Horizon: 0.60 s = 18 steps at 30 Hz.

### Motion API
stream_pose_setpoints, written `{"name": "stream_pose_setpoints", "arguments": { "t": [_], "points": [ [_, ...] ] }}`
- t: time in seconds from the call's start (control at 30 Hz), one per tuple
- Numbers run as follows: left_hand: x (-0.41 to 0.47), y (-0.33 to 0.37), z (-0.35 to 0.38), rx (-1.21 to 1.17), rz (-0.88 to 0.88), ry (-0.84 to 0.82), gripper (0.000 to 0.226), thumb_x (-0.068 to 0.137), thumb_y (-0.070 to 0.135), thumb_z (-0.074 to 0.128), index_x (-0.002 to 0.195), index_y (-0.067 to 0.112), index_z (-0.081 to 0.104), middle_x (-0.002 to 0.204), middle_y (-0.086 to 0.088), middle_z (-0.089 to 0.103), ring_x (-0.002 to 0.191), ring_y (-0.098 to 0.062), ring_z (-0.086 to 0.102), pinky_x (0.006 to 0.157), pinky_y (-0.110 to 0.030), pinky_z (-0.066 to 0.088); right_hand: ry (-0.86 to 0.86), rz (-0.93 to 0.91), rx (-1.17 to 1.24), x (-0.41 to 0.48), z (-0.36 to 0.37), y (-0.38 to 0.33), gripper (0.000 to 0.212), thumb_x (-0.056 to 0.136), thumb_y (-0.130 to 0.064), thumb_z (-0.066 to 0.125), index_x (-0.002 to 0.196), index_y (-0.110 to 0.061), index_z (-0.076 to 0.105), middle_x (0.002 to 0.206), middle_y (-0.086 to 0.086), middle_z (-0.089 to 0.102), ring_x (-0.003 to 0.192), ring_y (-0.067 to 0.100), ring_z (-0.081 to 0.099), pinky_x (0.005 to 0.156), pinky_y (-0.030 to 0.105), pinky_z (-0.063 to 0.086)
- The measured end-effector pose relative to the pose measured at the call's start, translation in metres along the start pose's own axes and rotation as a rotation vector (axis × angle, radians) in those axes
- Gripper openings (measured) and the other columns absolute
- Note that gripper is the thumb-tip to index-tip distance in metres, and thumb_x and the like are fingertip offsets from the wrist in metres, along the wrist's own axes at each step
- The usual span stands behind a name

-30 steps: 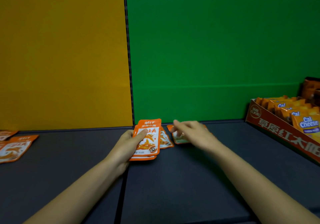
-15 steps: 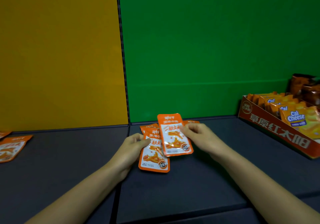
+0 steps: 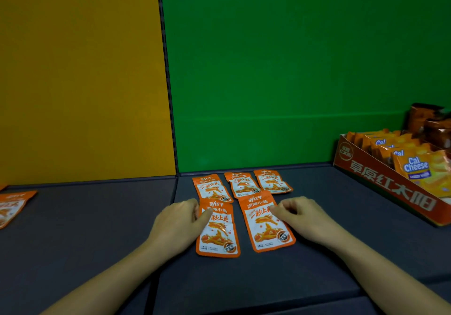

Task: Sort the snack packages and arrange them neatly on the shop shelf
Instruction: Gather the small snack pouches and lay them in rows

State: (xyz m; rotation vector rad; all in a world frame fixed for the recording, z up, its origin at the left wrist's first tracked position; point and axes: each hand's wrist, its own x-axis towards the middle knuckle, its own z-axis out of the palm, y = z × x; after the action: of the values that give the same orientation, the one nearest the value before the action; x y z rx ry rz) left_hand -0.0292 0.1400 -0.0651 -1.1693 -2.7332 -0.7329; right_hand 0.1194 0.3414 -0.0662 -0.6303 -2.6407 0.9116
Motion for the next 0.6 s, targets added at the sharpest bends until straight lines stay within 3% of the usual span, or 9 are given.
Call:
{"name": "stream_pose_setpoints", "arguments": {
  "t": [0.13,0.27,0.47,0.6],
  "points": [
    [0.0007,0.0000,0.0023,0.160,0.053,0.049,0.040,0.094,0.051,0.038,0.064,0.024,0.036,0.063,0.009,0.048,0.063,-0.009,0.051,0.061,-0.025,0.031,0.038,-0.022,-0.145,0.0008,0.0024,-0.0004,0.043,0.092,-0.047,0.048,0.059,-0.020,0.045,0.059,-0.005,0.050,0.059,0.008,0.047,0.060,0.026,0.035],
    [-0.0009,0.0024,0.0040,0.299,0.100,0.087,0.041,0.096,0.048,0.031,0.062,0.025,0.031,0.059,0.009,0.041,0.052,-0.007,0.037,0.075,-0.026,0.030,0.061,-0.045,-0.222,0.0004,0.0046,-0.0004,0.044,0.091,-0.050,0.046,0.060,-0.019,0.043,0.061,-0.002,0.051,0.060,0.010,0.047,0.059,0.028,0.035],
    [0.0016,0.0031,0.0072,0.367,0.081,0.112,0.041,0.097,0.046,0.030,0.060,0.026,0.030,0.057,0.009,0.037,0.050,-0.005,0.033,0.075,-0.026,0.026,0.049,-0.092,-0.287,-0.0022,0.0025,-0.0012,0.044,0.092,-0.050,0.044,0.063,-0.017,0.044,0.063,-0.003,0.049,0.060,0.011,0.044,0.056,0.024,0.032],
    [0.0039,0.0005,0.0077,0.346,0.055,0.136,0.041,0.095,0.046,0.033,0.061,0.024,0.033,0.057,0.008,0.039,0.051,-0.007,0.035,0.075,-0.026,0.027,0.031,-0.090,-0.292,-0.0003,0.0019,-0.0006,0.044,0.090,-0.052,0.045,0.062,-0.018,0.045,0.065,-0.006,0.050,0.062,0.009,0.047,0.062,0.026,0.038]
  ]
}}
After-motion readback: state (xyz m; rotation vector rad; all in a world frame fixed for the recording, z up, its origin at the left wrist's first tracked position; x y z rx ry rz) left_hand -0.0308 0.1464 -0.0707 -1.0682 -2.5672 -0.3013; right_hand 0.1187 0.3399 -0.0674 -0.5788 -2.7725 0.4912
